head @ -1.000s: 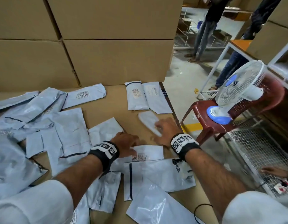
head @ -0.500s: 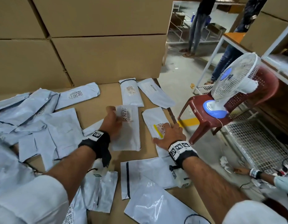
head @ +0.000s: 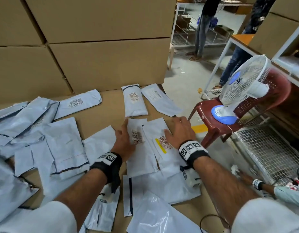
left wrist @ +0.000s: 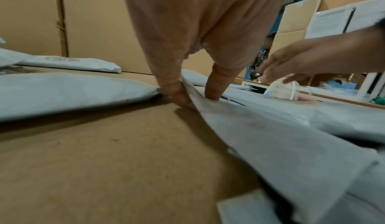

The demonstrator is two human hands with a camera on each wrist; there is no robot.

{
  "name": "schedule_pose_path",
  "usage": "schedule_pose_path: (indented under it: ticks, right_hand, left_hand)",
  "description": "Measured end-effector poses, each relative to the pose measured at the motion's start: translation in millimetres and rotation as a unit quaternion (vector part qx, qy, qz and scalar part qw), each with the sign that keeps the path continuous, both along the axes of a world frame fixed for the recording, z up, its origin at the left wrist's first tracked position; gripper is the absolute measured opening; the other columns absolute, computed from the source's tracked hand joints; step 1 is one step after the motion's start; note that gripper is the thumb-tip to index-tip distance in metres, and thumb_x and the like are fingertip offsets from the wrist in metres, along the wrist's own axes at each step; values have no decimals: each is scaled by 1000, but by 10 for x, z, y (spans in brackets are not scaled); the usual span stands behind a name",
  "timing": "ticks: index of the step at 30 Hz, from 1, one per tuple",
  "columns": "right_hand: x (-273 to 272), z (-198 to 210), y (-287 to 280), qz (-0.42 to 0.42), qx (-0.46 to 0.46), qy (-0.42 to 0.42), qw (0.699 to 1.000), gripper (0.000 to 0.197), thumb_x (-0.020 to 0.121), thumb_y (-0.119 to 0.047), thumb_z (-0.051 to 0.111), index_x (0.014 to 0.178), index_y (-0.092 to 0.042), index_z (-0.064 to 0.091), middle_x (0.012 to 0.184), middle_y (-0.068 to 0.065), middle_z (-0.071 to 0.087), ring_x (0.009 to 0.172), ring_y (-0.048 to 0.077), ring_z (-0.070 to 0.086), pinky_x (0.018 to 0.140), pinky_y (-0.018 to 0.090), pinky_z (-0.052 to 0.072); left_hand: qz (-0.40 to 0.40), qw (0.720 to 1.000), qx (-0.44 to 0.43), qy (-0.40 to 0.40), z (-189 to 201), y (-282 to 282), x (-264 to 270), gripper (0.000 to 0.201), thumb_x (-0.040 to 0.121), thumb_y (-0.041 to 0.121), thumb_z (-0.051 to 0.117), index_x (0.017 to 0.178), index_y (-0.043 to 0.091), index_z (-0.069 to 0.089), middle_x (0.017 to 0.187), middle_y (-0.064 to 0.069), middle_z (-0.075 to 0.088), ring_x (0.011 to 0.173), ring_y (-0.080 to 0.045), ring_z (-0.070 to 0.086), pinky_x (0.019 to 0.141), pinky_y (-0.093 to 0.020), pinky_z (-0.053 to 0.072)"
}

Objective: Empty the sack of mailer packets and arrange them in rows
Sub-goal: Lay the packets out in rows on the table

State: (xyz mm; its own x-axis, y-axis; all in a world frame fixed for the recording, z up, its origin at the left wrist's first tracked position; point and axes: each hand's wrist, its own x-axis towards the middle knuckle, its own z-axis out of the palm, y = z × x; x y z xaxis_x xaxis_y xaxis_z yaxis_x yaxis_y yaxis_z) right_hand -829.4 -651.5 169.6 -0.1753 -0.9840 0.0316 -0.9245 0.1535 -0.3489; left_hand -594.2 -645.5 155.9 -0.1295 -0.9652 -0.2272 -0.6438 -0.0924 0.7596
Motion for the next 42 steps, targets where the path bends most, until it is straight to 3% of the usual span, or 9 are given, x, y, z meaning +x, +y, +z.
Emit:
schedule_pose_path:
  ticks: [4,9,17,21,24,29,34,39,42]
  right_hand:
    - [-52,-55,-529,17,94,-3,995,90,84,-59,65,156,-21,26,166,14,15,152,33,16,121,43,21]
    - [60,-212,-807,110,175,9,978,96,89,-62,58,161,-24,8,169,8,7,155,25,8,125,42,7]
    - [48,-111,-721,176,127,-89,972,80,96,-36,57,162,-26,11,168,2,16,155,24,15,126,41,6]
    - [-25,154,-264,158,154,6,975,92,83,-64,65,158,-32,24,169,2,7,155,23,9,124,42,10]
    - [-86,36,132,168,225,70,957,111,71,-81,62,159,-35,13,169,8,-7,155,29,-2,125,45,9]
    - [-202,-229,298,156,222,38,962,103,81,-62,66,160,-38,4,168,8,-13,155,27,-8,125,43,15]
    - [-196,-285,240,159,204,-6,966,93,89,-51,65,160,-36,8,168,9,-14,156,27,-8,126,42,9]
    - [-168,-90,513,175,126,-46,975,68,91,-41,63,153,-30,37,165,5,21,151,26,23,122,38,24]
    - [-170,91,953,202,84,-90,972,33,85,-42,65,117,-35,63,123,-12,57,109,8,61,91,36,54]
  left_hand:
    - [-12,968,-133,-213,-60,102,-39,70,73,44,75,133,23,47,137,-14,32,119,-36,42,100,-42,43]
    - [-145,937,-181,-263,-72,101,-197,56,74,67,62,117,30,60,120,0,43,109,-24,43,92,-36,39]
    - [-138,959,-105,-225,-170,54,-532,63,80,59,59,133,28,49,119,-1,42,116,-26,40,98,-40,37]
    - [-113,963,-131,-206,-149,25,-568,49,90,47,51,136,29,48,126,-3,44,119,-28,43,99,-40,37]
    - [-95,958,-127,-240,-125,48,-404,63,85,56,55,140,27,43,142,-5,37,130,-29,36,107,-42,34]
    - [-121,945,-32,-302,-243,147,-218,103,67,84,51,150,31,21,162,-13,6,148,-36,10,119,-51,18]
    - [-111,944,-25,-309,-235,72,-371,106,71,87,45,154,29,13,164,-16,-2,150,-37,5,121,-51,15]
    - [-101,961,-73,-248,-145,240,-293,78,82,72,51,146,31,32,162,-16,11,151,-32,8,120,-46,17]
    - [-141,955,-65,-254,-51,483,-116,86,83,70,55,153,31,24,165,-9,3,151,-27,3,121,-42,12]
